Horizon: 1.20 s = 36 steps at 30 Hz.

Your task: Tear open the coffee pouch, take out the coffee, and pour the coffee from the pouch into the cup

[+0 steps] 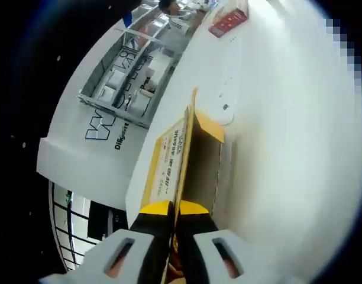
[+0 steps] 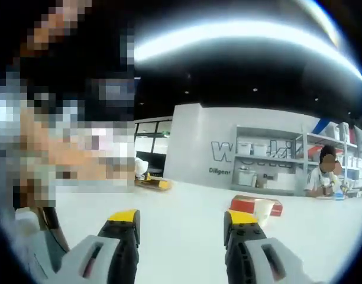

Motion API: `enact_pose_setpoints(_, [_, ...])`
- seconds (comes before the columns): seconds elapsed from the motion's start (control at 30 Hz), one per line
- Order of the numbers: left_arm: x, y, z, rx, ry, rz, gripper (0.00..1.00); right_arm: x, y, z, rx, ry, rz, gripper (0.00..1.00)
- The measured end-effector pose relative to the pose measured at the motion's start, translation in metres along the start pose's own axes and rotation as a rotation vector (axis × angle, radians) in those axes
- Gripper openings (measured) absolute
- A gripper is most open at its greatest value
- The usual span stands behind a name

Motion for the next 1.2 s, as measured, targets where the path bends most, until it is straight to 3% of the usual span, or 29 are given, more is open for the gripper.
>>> enact_pose_setpoints(0.07, [0.001, -0.001, 0.004, 0.046, 0.015, -0.013, 0.04, -0.001, -0.001, 0.000, -0.002, 0.002, 0.001, 0.57])
enact_pose_setpoints(0.27, [0.009, -0.010, 0.045, 0.370, 0.076, -0.101, 0.04, -0.005, -0.004, 0.002, -0.016, 0.012, 0.005, 0.57])
enact_pose_setpoints(0.37, [0.017, -0.016, 0.059, 0.461, 0.106, -0.136, 0.04, -0.007, -0.005, 0.005, -0.020, 0.020, 0.004, 0.57])
enact_pose_setpoints(0.6, [0.048, -0.036, 0.067, 0.763, 0.175, -0.238, 0.05, -0.015, -0.006, 0.016, -0.025, 0.050, 0.002, 0.57])
enact_pose_setpoints(0.73, [0.064, -0.042, 0.062, 0.831, 0.210, -0.266, 0.05, -0.022, -0.004, 0.029, -0.035, 0.092, -0.013, 0.57])
enact_pose_setpoints(0.8, [0.073, -0.046, 0.060, 0.923, 0.212, -0.294, 0.05, -0.027, -0.002, 0.039, -0.044, 0.125, -0.028, 0.57])
enact_pose_setpoints(0.87, [0.079, -0.049, 0.061, 0.947, 0.236, -0.306, 0.05, -0.034, -0.001, 0.054, -0.045, 0.174, -0.038, 0.56])
enact_pose_setpoints(1.0, [0.097, -0.061, 0.061, 1.084, 0.258, -0.354, 0.05, -0.043, 0.000, 0.077, -0.035, 0.238, -0.033, 0.56])
enact_pose_setpoints(1.2, [0.109, -0.074, 0.053, 1.060, 0.285, -0.349, 0.05, -0.057, 0.005, 0.109, -0.071, 0.327, -0.072, 0.56])
Point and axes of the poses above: the point that each gripper's makers call its tool centre point, and the gripper's own axes: x roughly backward along the fingers, z roughly to its left, y roughly out of its top, the point moved 6 cm from there along x, roughly backward along the fingers, and after that the axes turned 2 degrees about z, right-handed, at the moved point
